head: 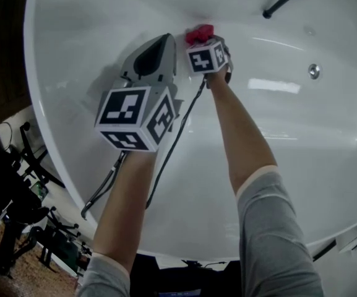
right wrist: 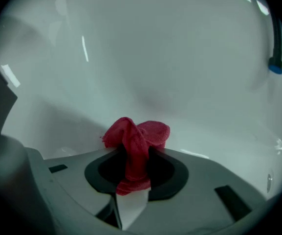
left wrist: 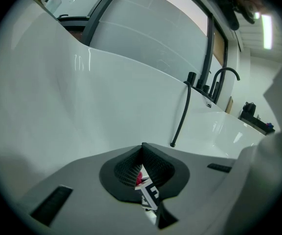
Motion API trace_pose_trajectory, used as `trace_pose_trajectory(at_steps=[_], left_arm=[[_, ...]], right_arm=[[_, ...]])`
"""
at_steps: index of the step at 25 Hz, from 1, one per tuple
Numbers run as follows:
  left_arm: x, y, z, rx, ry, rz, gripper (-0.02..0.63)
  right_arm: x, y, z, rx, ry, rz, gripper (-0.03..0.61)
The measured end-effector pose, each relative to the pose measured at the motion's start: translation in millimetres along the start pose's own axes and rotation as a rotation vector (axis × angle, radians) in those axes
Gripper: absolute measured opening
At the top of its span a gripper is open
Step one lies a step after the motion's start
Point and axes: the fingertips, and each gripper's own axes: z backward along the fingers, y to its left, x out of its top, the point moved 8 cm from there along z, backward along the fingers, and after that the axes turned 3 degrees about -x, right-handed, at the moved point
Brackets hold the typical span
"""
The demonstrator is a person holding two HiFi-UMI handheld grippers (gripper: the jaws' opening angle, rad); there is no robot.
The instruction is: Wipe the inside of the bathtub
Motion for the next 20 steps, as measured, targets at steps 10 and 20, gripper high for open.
trace_pose_trajectory(at_steps=[10, 20], left_arm=[[1.3, -4.9, 5.2, -0.009, -0.008, 0.011, -0.003], [-5.0, -2.4, 10.0, 0.008, -0.003, 0.024, -0.003]], right_arm=[[-39.0, -71.9, 13.4, -0.137, 0.045, 0.001, 0.115], [-45.5, -29.5, 11.3, -0.028, 0.048, -0.079, 0.114]])
